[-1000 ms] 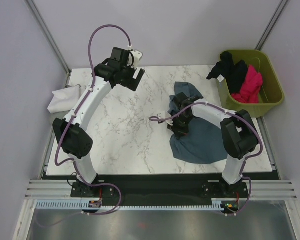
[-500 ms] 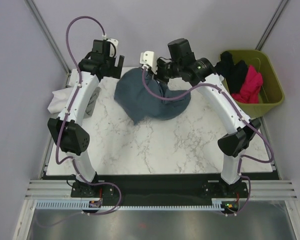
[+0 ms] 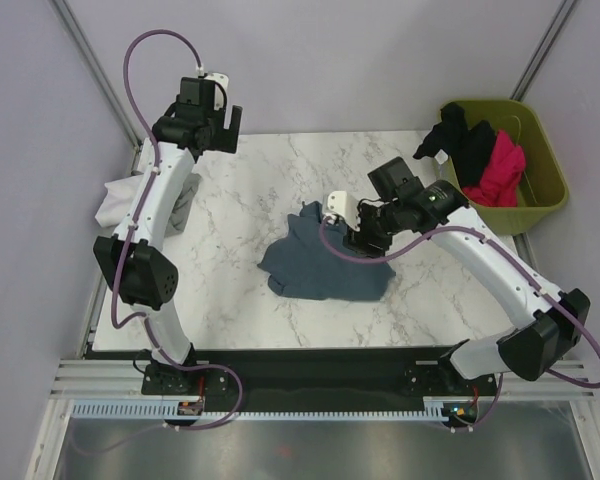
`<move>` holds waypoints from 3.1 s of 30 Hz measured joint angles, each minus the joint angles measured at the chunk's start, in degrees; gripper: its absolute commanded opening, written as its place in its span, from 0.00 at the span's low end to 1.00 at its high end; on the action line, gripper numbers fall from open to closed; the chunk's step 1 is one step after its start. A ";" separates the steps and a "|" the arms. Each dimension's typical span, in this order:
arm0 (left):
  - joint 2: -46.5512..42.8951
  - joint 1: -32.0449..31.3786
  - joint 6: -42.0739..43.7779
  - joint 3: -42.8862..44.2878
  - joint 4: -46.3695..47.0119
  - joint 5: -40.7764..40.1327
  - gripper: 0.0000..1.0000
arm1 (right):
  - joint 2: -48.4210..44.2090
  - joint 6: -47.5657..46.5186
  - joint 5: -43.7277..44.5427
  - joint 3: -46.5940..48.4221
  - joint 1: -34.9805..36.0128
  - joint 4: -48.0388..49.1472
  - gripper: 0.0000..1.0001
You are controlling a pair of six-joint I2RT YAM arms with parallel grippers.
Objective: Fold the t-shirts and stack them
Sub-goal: Move the tshirt to the center of the board, then flatten the tshirt out
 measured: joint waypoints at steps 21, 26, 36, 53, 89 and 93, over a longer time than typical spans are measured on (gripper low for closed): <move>3.98 0.00 -1.92 -2.32 -2.21 9.81 0.94 | 38.10 14.51 -1.92 20.72 -7.28 17.03 0.61; 4.04 -0.02 -2.21 -2.43 -2.21 10.05 0.94 | 38.80 15.67 -3.13 22.95 -7.69 17.16 0.63; 4.79 -0.42 -2.45 -2.40 -2.21 11.32 0.94 | 42.16 17.57 -4.92 24.22 -7.63 14.29 0.52; 4.83 -1.57 -2.47 -2.54 -2.23 11.30 0.94 | 41.40 14.53 1.18 28.94 -7.52 10.56 0.00; 12.76 -0.13 -5.33 1.14 -6.80 46.03 0.92 | 10.97 -1.22 17.31 -4.04 0.48 5.60 0.00; 13.09 -0.46 -7.02 -8.02 -8.24 52.52 0.86 | 14.58 -0.63 17.05 -3.98 -0.35 5.64 0.00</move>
